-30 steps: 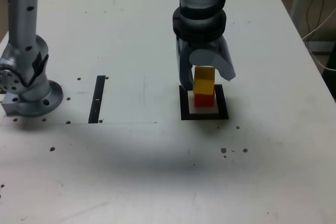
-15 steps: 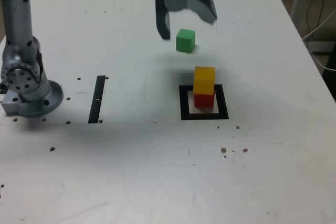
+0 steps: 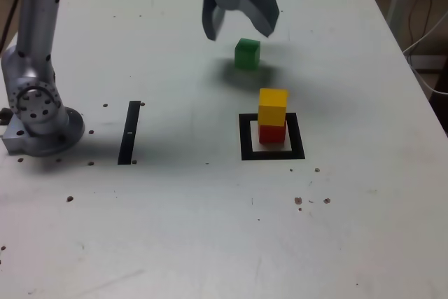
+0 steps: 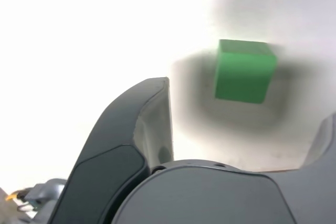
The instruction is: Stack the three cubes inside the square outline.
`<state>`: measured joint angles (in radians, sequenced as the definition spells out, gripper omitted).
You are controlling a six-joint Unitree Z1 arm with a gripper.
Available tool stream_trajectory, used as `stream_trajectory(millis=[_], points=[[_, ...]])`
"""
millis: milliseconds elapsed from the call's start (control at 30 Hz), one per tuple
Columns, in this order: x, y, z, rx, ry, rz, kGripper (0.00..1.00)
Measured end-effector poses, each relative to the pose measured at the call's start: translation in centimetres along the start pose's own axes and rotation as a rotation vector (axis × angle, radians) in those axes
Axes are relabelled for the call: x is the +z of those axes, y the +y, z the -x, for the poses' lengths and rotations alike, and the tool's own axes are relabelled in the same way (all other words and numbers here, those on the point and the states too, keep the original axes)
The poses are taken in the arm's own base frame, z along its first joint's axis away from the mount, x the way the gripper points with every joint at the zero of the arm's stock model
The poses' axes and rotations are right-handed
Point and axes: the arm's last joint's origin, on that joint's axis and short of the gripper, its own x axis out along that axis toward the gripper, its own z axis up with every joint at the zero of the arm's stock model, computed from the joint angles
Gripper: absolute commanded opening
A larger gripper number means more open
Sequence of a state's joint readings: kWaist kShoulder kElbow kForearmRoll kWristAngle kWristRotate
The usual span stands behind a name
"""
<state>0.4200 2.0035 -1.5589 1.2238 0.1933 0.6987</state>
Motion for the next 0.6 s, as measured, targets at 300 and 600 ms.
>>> stream_trajectory(millis=[300, 600], points=[[1.9, 0.2, -3.3, -0.034, 0.039, -0.021, 0.83], [2.2, 1.8, -5.0, -0.022, 0.051, 0.013, 0.64]])
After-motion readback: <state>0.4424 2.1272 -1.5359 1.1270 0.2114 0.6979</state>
